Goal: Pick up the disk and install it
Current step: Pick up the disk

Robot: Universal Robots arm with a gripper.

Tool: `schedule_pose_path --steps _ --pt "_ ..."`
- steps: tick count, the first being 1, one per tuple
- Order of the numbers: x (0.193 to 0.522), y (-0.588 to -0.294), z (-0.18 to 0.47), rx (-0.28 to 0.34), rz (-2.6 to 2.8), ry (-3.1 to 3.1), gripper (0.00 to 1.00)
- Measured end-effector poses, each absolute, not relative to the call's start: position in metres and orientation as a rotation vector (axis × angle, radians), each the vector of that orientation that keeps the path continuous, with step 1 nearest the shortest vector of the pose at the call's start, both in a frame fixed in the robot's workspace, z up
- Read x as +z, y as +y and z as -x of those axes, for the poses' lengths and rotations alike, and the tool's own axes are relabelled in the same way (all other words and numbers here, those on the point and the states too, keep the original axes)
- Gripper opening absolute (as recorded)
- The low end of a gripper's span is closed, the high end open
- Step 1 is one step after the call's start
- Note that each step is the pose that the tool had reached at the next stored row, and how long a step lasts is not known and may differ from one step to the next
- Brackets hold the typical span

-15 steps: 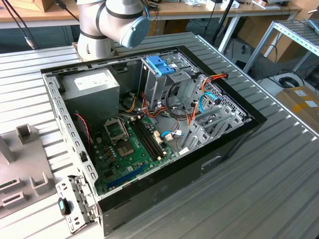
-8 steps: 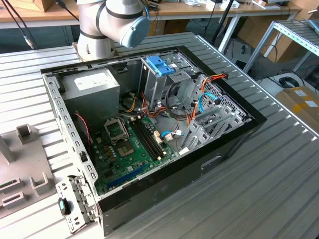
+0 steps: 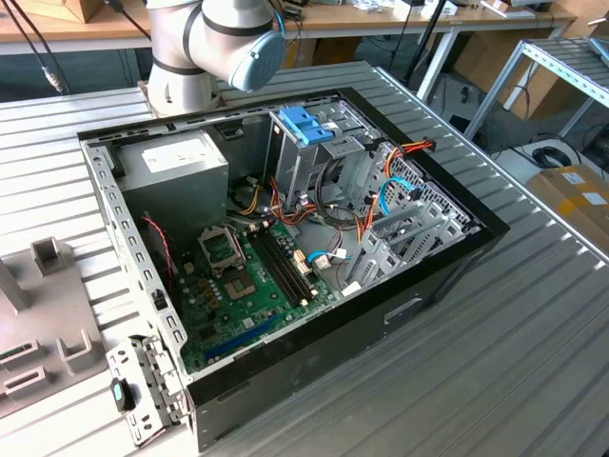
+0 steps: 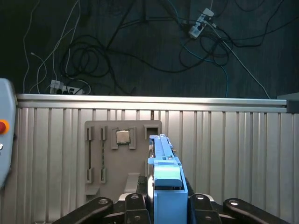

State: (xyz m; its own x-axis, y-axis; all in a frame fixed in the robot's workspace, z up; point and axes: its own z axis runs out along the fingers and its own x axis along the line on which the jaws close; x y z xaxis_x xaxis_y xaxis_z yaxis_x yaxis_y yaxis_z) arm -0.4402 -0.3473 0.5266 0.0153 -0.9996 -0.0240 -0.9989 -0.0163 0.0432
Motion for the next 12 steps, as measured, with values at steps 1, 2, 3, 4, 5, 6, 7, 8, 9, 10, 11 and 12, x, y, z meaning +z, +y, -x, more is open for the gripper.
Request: schedule_pose_path --steps 1,2,3,4,5,6,7,8,9,10,11,12 --pt "0.5272 -0.3473 0.4402 -0.074 -2.228 -2.193 0.37" --pt "0.5284 -0.3473 0.4402 -0.074 -2.228 -2.193 0.37" --pt "0.5290 -0.3473 0.4402 -0.074 -2.228 -2.193 0.37" --pt "0.5298 -0.3473 0.4402 -0.074 -2.228 -2.193 0.37" --pt "0.5310 -0.3473 0.4402 -0.074 -2.228 -2.193 0.37" --pt "0.5318 -0.3473 0.4402 -0.074 -2.228 -2.193 0.37" --pt "0.5327 -0.3473 0.4402 -0.074 -2.228 -2.193 0.37" --pt "0.5333 -0.3473 0.4402 -0.074 -2.228 -2.193 0.37" --pt "0.5335 -0.3473 0.4402 -0.074 -2.228 -2.193 0.37" --pt "0.5335 -0.3473 0.4402 -0.074 -2.229 -2.193 0.37" --pt "0.5336 -0.3473 0.4402 -0.074 -2.228 -2.193 0.37" --pt "0.5337 -0.3473 0.4402 -0.074 -2.228 -2.193 0.37"
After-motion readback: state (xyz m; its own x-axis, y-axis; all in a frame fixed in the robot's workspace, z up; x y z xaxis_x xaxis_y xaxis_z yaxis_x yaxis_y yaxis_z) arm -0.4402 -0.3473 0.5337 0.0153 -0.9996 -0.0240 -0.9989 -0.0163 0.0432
